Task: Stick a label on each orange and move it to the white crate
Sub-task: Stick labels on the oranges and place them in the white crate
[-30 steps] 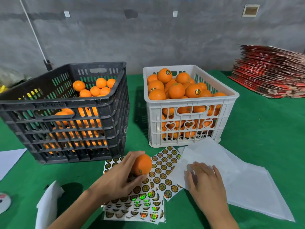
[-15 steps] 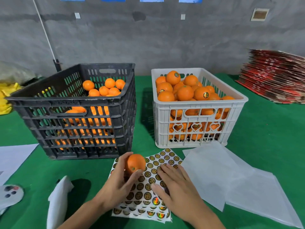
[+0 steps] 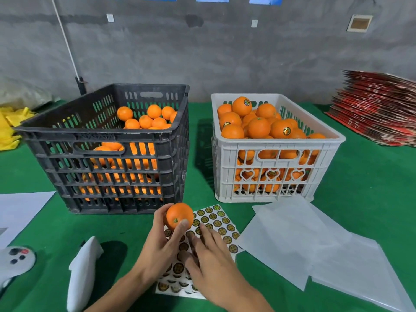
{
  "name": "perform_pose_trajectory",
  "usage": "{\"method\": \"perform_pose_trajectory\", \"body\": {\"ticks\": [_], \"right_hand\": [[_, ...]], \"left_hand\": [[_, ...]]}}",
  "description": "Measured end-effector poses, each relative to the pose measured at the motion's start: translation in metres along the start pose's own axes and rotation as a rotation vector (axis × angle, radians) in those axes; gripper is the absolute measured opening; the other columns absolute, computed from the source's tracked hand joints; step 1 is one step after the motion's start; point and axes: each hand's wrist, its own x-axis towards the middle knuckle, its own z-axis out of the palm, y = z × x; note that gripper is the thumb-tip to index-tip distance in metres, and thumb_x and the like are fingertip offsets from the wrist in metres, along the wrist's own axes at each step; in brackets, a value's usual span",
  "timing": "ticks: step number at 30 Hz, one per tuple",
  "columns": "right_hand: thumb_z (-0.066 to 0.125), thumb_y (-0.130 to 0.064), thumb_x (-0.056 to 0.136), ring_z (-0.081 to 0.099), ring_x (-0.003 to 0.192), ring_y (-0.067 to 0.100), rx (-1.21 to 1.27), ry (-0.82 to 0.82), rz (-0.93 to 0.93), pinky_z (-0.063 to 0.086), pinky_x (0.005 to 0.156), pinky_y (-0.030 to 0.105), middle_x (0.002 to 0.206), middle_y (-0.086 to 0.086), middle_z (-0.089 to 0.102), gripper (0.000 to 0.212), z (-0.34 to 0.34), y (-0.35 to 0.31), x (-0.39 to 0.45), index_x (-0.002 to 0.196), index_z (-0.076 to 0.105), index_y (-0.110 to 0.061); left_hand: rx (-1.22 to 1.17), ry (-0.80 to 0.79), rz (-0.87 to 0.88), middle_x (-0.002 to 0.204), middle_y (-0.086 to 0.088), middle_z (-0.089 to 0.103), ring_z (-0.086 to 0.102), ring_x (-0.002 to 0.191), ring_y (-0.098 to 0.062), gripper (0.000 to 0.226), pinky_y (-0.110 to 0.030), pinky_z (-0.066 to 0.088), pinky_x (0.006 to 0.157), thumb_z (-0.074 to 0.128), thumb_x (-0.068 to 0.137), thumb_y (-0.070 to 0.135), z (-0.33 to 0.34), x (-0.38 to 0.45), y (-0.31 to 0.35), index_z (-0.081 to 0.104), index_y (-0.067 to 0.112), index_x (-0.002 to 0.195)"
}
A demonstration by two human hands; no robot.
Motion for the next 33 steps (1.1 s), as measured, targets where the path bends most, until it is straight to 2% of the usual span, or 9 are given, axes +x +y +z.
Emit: {"method": "perform_pose_trajectory", "body": {"ticks": [2,4,7,11,14,17,23,28,33], "right_hand": [[0.039,-0.047,0.106,-0.005,0.154,0.004,0.235,0.030,0.040,0.005,0.125,0.033,0.169,-0.012,0.004,0.056,-0.004,0.000,0.003,0.158,0.029,-0.030],[0.043,-0.048,0.105,0.005,0.153,0.000,0.279,0.097,0.071,0.008,0.124,0.027,0.165,-0.022,0.013,0.055,-0.014,0.009,0.004,0.157,0.031,-0.035],[0.045,-0.066,0.098,0.006,0.154,0.002,0.045,0.053,0.068,0.009,0.126,0.030,0.166,-0.022,0.011,0.075,-0.027,0.034,0.005,0.161,0.022,-0.032],[0.024,-0.091,0.083,0.004,0.154,0.009,-0.170,-0.033,0.037,0.005,0.125,0.034,0.170,-0.013,0.007,0.098,-0.023,0.043,0.005,0.162,0.017,-0.034],[0.019,-0.095,0.079,0.020,0.143,0.015,-0.275,0.038,0.007,0.023,0.117,0.036,0.160,-0.010,0.026,0.098,-0.024,0.043,0.011,0.158,0.028,-0.037],[0.020,-0.098,0.078,0.031,0.126,0.015,-0.372,0.065,-0.057,0.032,0.104,0.034,0.139,-0.008,0.038,0.098,-0.031,0.044,0.024,0.155,0.035,-0.038],[0.029,-0.092,0.083,0.043,0.109,0.012,-0.361,0.005,-0.149,0.036,0.087,0.029,0.120,-0.012,0.038,0.091,-0.034,0.050,0.041,0.149,0.047,-0.034],[0.040,-0.085,0.086,0.049,0.102,0.009,-0.241,-0.039,-0.172,0.041,0.085,0.027,0.116,-0.018,0.038,0.082,-0.033,0.054,0.047,0.145,0.055,-0.031],[0.047,-0.073,0.093,0.057,0.091,0.007,-0.193,0.004,-0.181,0.047,0.078,0.028,0.109,-0.019,0.046,0.063,-0.033,0.054,0.055,0.131,0.068,-0.028]], "left_hand": [[-0.012,0.021,-0.011,0.128,0.008,0.058,0.066,0.111,-0.009,0.070,-0.037,0.055,0.097,0.056,0.081,0.080,-0.002,0.000,0.000,0.037,0.046,0.139],[-0.027,0.029,-0.019,0.128,0.007,0.059,0.066,0.110,-0.005,0.068,-0.038,0.054,0.100,0.055,0.083,0.077,-0.003,-0.001,0.000,0.037,0.043,0.140],[-0.046,0.014,-0.031,0.128,0.008,0.059,0.067,0.108,-0.002,0.066,-0.028,0.053,0.095,0.054,0.083,0.077,-0.003,-0.003,0.002,0.036,0.045,0.138],[-0.080,-0.021,-0.043,0.129,0.008,0.059,0.067,0.111,-0.005,0.055,-0.027,0.054,0.093,0.054,0.089,0.068,0.001,-0.006,0.004,0.035,0.050,0.137],[-0.112,-0.049,-0.045,0.129,0.008,0.059,0.067,0.112,-0.009,0.055,-0.031,0.056,0.095,0.056,0.091,0.064,0.003,-0.007,0.003,0.036,0.047,0.139],[-0.142,-0.066,-0.038,0.123,0.020,0.059,0.065,0.114,-0.008,0.054,-0.022,0.054,0.095,0.056,0.092,0.066,0.004,-0.009,0.005,0.037,0.047,0.139],[-0.144,-0.052,-0.080,0.127,0.020,0.057,0.063,0.115,-0.001,0.057,-0.015,0.051,0.091,0.050,0.084,0.079,0.003,-0.009,0.006,0.036,0.058,0.135],[-0.188,-0.030,-0.118,0.131,0.011,0.060,0.066,0.118,-0.011,0.051,-0.030,0.048,0.102,0.049,0.083,0.080,0.001,-0.006,0.003,0.041,0.061,0.130],[-0.149,-0.044,-0.115,0.132,0.015,0.058,0.065,0.117,-0.003,0.054,-0.018,0.045,0.095,0.048,0.083,0.083,0.003,-0.006,0.004,0.037,0.063,0.132]]}}
